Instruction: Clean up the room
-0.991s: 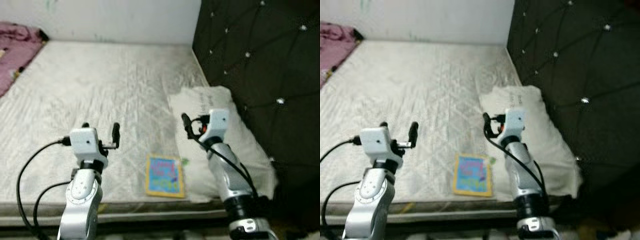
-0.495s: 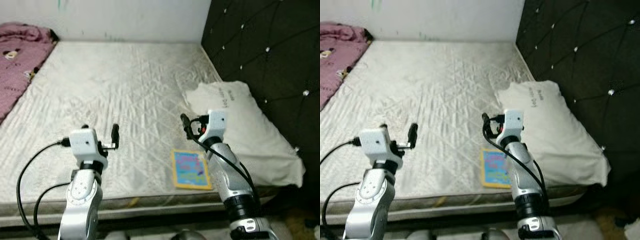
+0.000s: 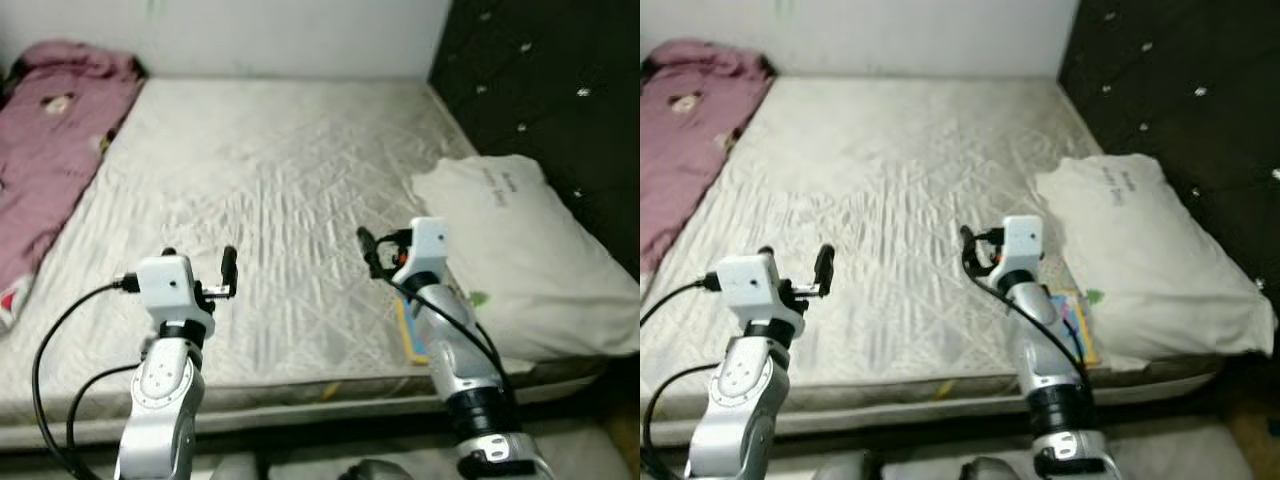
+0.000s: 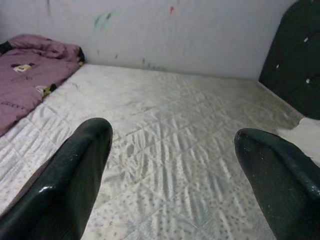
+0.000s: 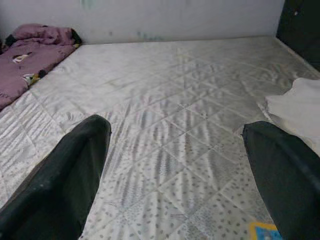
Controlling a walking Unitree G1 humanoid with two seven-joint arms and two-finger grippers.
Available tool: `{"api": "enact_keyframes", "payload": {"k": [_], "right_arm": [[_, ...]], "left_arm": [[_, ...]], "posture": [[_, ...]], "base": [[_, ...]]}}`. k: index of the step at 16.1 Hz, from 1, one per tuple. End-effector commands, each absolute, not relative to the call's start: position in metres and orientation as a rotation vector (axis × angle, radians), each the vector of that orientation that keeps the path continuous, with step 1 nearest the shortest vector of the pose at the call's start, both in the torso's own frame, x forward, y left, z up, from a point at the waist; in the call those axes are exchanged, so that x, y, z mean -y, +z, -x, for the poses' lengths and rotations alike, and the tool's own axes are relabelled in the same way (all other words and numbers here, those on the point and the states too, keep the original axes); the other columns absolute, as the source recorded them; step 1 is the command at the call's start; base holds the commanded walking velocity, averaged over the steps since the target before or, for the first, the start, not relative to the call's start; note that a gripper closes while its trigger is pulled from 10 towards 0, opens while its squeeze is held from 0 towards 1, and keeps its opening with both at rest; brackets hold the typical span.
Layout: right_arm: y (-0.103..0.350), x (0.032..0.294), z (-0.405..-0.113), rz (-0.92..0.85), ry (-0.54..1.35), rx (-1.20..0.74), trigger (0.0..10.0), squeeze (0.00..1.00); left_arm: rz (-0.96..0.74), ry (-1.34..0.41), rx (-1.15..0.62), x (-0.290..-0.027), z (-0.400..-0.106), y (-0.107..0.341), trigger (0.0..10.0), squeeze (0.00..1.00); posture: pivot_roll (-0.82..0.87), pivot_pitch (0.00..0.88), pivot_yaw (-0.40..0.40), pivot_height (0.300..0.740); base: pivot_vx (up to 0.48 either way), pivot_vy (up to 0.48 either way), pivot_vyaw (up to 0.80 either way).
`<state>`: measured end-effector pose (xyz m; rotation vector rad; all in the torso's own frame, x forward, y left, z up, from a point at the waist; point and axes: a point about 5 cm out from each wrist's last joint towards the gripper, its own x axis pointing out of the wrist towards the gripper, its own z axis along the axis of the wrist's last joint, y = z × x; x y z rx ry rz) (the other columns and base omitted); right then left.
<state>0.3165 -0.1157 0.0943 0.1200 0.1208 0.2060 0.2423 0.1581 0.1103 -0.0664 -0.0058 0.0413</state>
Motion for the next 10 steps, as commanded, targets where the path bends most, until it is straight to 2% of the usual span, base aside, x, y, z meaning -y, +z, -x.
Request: {"api": "enact_keyframes", "payload": {"k": [1,10], "right_arm": [[0.1015,0.1076,-0.3195,-0.124,0.226,-0.099,10.0,0.0],[0.1015,0.1082,-0.3207,-0.113,0.229,-0.106,10.0,0.0]], "left_arm": [[0.058,0.062,0.004,-0.1643,-0.2429,0.111,10.0,0.0],[0.067,0.085,0.011,-0.1654,-0.2429,0.1125,10.0,0.0]], "posture": [[-0.03,0.0,-0.03,0.74],[-0.03,0.0,-0.035,0.74]], "base": [[0.0,0.48,0.0],[0.0,0.48,0.0]]}}
